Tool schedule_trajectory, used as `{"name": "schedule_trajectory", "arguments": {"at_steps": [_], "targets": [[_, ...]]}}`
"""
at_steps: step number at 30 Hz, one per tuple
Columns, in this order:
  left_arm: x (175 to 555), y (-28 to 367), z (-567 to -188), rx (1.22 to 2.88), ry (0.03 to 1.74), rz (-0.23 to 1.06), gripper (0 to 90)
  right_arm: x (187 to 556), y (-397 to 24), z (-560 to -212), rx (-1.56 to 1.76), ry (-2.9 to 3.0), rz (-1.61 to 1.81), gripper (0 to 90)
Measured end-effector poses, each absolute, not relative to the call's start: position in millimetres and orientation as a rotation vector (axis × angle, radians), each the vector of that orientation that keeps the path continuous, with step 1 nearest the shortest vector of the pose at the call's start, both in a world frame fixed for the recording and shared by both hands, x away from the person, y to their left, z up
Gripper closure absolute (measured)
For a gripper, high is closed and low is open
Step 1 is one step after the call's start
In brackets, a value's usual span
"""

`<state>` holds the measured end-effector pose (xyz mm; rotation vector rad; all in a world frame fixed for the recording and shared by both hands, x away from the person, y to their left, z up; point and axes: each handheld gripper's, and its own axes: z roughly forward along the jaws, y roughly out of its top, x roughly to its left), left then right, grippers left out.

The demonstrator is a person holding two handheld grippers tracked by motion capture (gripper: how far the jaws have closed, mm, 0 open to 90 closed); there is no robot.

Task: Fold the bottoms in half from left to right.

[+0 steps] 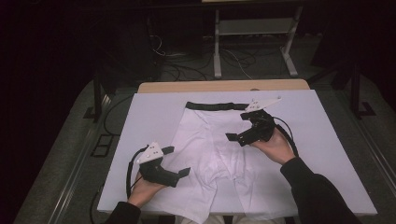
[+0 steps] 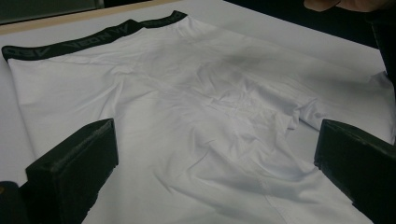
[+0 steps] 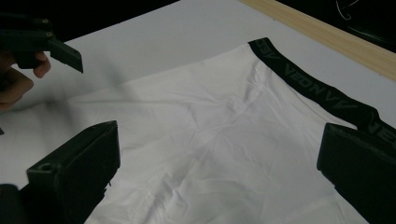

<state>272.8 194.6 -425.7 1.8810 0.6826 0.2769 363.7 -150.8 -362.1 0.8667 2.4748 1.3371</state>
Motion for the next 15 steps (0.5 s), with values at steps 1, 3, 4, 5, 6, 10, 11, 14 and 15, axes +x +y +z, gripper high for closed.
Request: {"name": "schedule_trajectory", "arguments": {"at_steps": [1,3,4,5,6,10,11,14,15], "targets": [[273.0,194.7,-425.7,1.881,0.683,0.278,0.0,365.3,-149.1,-361.9,0.867,2.477,1.338,0.0],[273.0,195.1,-425.5,1.880,0.684,0.277,0.0,368.5,-145.8,-361.4,0.862,2.478,1.335,0.0],[272.9,195.3,-425.4,1.878,0.686,0.278,0.0,369.9,-144.1,-361.2,0.862,2.480,1.334,0.0],[272.9,195.4,-425.4,1.878,0.685,0.278,0.0,371.2,-142.6,-360.9,0.863,2.482,1.336,0.0],[272.9,195.4,-425.4,1.879,0.686,0.278,0.0,372.5,-141.1,-360.7,0.862,2.484,1.334,0.0],[273.1,195.2,-425.6,1.881,0.684,0.277,0.0,377.5,-135.0,-359.1,0.854,2.493,1.328,0.0],[273.2,195.3,-425.7,1.882,0.683,0.279,0.0,378.5,-133.6,-358.3,0.857,2.494,1.327,0.0],[274.4,196.5,-426.2,1.884,0.686,0.280,0.0,383.2,-130.2,-356.3,0.855,2.492,1.329,0.0],[274.7,197.0,-426.3,1.884,0.687,0.281,0.0,384.8,-129.1,-356.0,0.854,2.494,1.328,0.0]]}}
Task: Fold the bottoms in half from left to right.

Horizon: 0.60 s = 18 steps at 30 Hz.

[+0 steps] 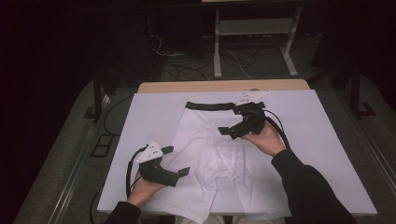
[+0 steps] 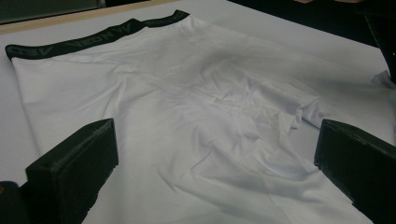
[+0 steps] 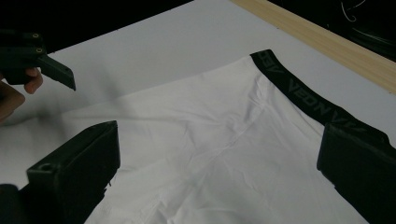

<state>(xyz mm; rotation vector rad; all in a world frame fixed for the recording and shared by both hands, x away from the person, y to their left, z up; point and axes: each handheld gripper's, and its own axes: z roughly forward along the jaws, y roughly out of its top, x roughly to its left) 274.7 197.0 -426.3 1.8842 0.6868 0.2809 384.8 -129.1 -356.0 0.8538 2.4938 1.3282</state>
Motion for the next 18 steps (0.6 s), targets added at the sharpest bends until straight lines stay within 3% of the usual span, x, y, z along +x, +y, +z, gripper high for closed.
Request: {"name": "schedule_trajectory", "arguments": {"at_steps": [18], "targets": [[275.6,199.3,-426.4,1.873,0.701,0.285,0.0,412.1,-105.0,-355.9,0.871,2.491,1.323,0.0]]}}
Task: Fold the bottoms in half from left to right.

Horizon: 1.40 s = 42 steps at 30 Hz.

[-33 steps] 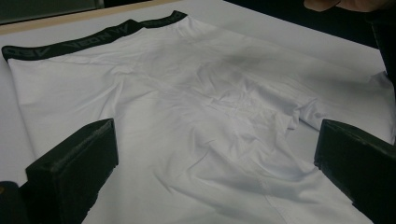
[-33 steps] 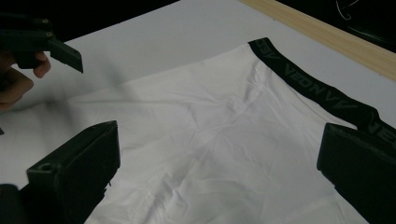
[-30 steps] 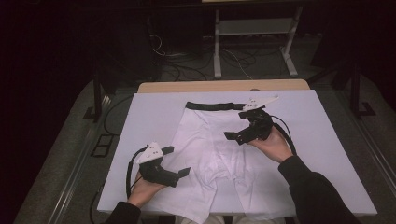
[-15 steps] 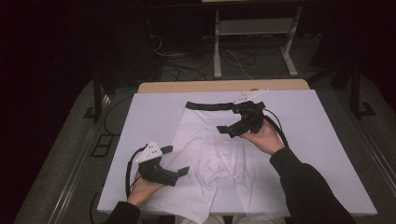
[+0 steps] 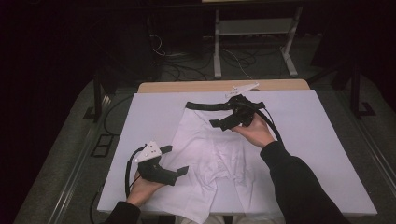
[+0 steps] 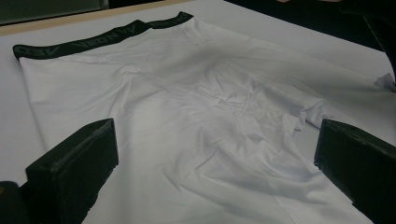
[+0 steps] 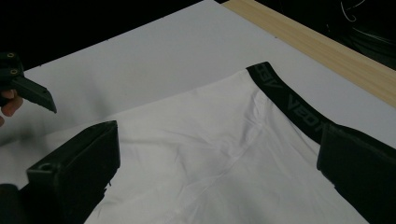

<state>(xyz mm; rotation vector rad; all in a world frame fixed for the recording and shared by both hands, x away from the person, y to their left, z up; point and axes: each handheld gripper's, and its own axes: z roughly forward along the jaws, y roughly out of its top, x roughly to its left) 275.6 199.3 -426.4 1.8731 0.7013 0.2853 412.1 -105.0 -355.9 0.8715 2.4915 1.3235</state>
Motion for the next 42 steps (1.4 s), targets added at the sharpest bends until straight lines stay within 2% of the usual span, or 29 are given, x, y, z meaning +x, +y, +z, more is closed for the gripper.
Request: {"name": "schedule_trajectory", "arguments": {"at_steps": [42], "targets": [[277.2,203.5,-427.0,1.878,0.717,0.303,0.0,466.2,-43.9,-378.7,0.902,2.521,1.294,0.0]]}}
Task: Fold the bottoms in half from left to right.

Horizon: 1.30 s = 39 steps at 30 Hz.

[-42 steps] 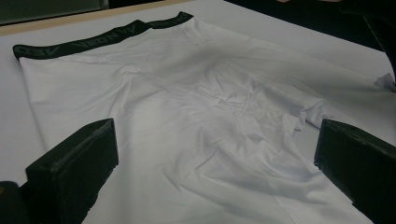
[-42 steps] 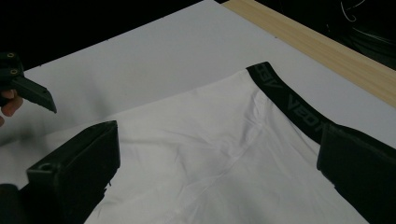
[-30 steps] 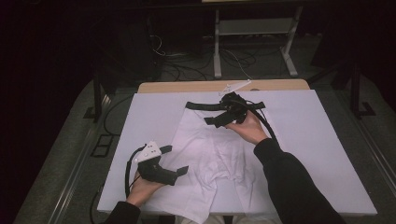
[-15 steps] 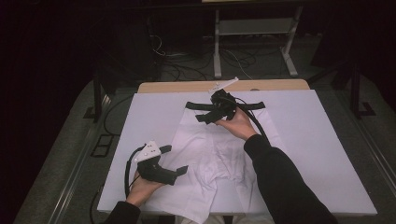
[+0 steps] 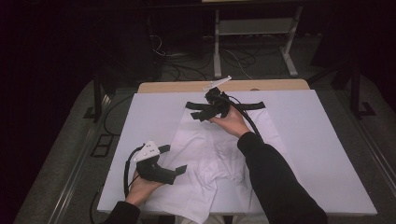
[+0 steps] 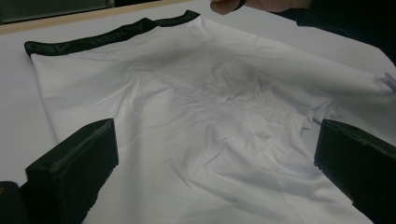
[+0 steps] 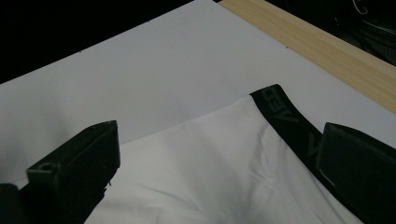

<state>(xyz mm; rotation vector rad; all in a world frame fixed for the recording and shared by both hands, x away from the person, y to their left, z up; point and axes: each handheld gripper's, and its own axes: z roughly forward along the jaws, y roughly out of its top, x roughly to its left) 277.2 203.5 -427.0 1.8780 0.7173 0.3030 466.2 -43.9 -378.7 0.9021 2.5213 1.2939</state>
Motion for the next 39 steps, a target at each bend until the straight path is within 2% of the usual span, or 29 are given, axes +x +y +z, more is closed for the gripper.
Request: {"name": "schedule_trajectory", "arguments": {"at_steps": [39], "targets": [[276.5,205.7,-425.5,1.850,0.720,0.286,0.0,514.7,-1.6,-404.3,1.013,2.483,1.263,0.0]]}}
